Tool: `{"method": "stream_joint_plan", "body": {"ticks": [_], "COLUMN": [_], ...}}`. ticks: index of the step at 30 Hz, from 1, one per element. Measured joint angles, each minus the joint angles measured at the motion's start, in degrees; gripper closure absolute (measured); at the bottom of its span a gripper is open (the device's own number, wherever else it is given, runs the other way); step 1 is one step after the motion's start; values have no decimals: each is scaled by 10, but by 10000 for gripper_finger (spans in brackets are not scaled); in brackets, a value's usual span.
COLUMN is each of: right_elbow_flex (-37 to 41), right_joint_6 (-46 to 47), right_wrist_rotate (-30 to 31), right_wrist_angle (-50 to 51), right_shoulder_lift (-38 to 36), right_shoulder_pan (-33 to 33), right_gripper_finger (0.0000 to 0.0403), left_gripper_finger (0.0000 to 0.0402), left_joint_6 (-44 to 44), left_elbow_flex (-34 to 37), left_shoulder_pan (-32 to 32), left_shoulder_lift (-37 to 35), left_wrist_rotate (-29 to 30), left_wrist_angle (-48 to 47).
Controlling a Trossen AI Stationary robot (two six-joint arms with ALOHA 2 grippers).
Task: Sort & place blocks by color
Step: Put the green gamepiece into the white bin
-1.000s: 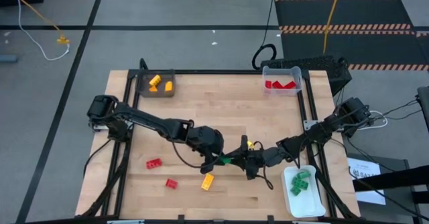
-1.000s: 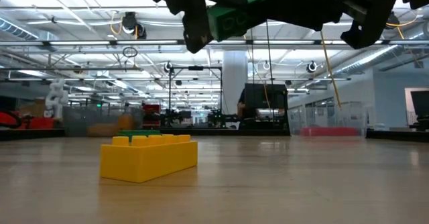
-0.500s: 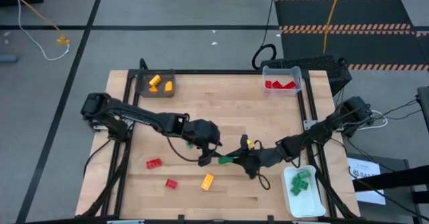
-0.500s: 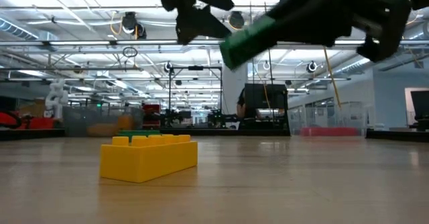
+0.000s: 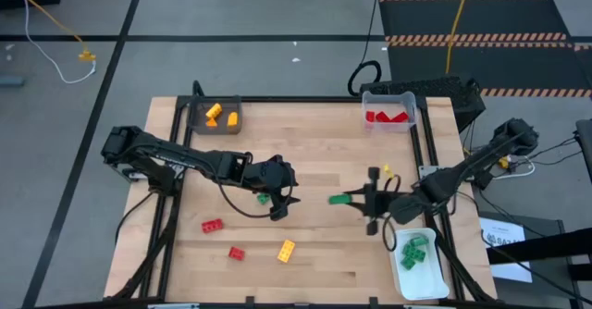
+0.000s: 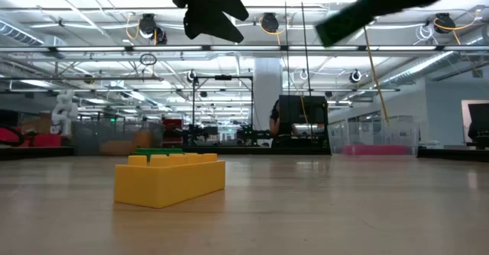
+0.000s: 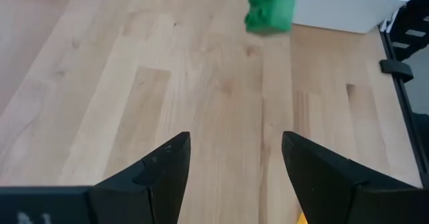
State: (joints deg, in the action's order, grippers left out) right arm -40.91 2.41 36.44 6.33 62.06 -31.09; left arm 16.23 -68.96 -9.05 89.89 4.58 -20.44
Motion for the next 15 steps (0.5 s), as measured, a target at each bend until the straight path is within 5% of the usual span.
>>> {"method": "stream_joint_plan", "body": {"ticks": [7, 15], "right_elbow_flex": [0, 0], "right_joint_6": [235, 362], "right_wrist_rotate": [-163, -423], "right_wrist_angle": [185, 197], "right_shoulder_lift": [-90, -117], "right_shoulder_pan": [-7, -34], "right_gripper_finger": [321, 329], "left_gripper_finger": [165, 165], "left_joint_6": [4, 11], "left_elbow_flex": [0, 0], "left_shoulder_pan": [0, 0], "left_shoulder_lift": [0, 0], "left_wrist_rotate": [0, 1], "left_wrist_angle": [0, 2]}}
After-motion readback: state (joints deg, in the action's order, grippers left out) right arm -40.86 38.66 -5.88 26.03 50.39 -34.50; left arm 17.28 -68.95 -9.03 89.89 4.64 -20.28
